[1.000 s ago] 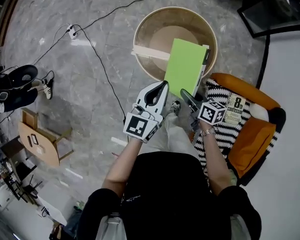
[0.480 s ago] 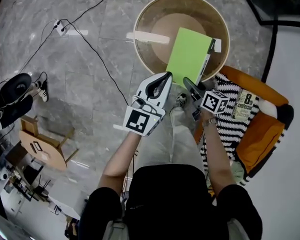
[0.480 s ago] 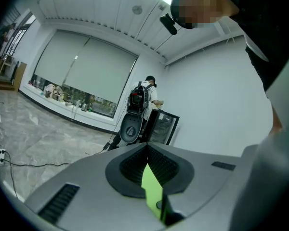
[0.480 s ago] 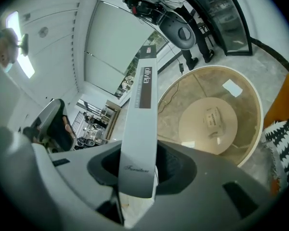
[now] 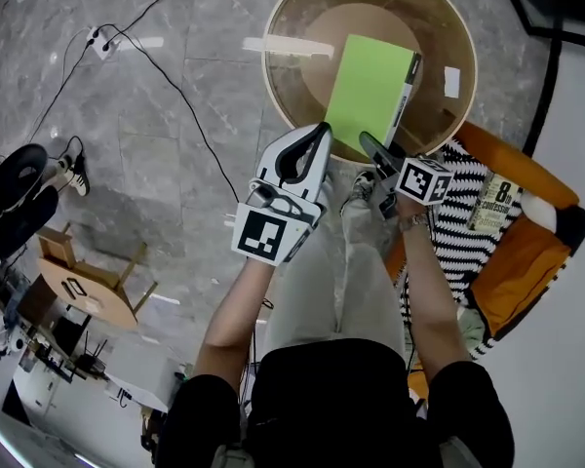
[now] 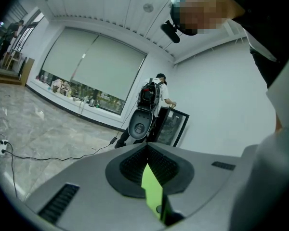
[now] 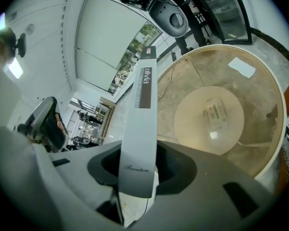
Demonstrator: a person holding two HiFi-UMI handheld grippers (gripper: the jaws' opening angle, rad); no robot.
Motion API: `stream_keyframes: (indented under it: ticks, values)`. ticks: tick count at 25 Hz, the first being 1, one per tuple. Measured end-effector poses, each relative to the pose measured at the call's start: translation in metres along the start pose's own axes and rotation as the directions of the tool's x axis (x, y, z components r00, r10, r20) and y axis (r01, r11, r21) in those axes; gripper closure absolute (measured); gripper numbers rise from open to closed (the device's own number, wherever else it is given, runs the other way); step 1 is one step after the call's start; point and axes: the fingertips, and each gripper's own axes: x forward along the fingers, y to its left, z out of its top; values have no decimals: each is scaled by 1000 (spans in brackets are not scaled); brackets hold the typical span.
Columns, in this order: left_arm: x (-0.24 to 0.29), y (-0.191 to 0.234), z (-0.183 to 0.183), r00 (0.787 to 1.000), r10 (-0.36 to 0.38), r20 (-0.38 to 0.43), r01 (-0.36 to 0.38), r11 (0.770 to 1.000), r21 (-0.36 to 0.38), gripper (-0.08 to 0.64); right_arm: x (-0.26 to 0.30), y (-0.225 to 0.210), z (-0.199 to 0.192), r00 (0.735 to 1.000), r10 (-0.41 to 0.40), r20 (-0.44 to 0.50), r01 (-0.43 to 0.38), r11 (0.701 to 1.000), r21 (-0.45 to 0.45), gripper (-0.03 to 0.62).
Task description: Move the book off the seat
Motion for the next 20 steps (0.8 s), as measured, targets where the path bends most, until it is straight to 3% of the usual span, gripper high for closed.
stream_keyframes:
  ticks: [12,20]
  values:
    - [14,26,-56,999,-24,-30,23,999,-30,549,52,-33,1,1000,-20,21,20,999,26,436]
    - [7,36,-83,1000,1,-31,-2,1000,-21,549,60,-48,-4,998,-31,48,29,998,58,434]
